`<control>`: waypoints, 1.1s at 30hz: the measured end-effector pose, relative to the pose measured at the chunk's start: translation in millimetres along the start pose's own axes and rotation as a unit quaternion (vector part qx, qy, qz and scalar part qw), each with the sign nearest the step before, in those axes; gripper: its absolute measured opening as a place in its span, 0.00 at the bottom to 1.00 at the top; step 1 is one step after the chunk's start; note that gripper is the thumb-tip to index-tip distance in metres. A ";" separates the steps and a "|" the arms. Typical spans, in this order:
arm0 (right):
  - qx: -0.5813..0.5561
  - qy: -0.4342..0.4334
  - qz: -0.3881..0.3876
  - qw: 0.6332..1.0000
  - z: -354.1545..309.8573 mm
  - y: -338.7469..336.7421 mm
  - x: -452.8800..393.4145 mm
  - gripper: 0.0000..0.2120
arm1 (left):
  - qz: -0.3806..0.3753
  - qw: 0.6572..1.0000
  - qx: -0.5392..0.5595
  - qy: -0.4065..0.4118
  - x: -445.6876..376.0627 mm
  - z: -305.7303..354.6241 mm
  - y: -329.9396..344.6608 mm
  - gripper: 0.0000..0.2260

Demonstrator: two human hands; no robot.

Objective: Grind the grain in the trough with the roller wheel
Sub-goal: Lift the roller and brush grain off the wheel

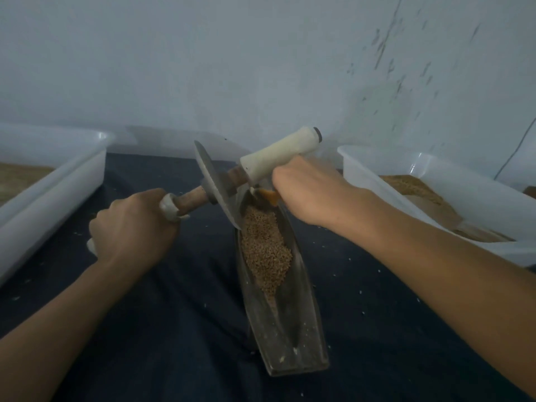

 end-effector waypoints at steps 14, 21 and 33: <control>0.020 -0.013 -0.061 0.998 0.0 -19.1 2.0 0.08 | -0.012 1.000 0.002 0.013 4.5 4.6 3.2 0.09; 0.016 -0.058 -0.088 0.994 -8.3 -17.4 21.7 0.11 | -0.022 0.999 0.027 -0.005 1.0 -0.4 2.7 0.11; -0.004 -0.005 -0.063 0.998 4.4 -32.4 16.9 0.11 | -0.019 1.000 0.016 0.009 4.7 3.5 2.1 0.11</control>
Point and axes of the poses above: each hand's wrist, its own x-axis away from the middle knuckle, its own y-axis out of the palm, z = x × y, the point moved 7 cm from there along -x, towards the middle knuckle, and after that the axes turned 14 degrees about -y, right-handed, at the moved point
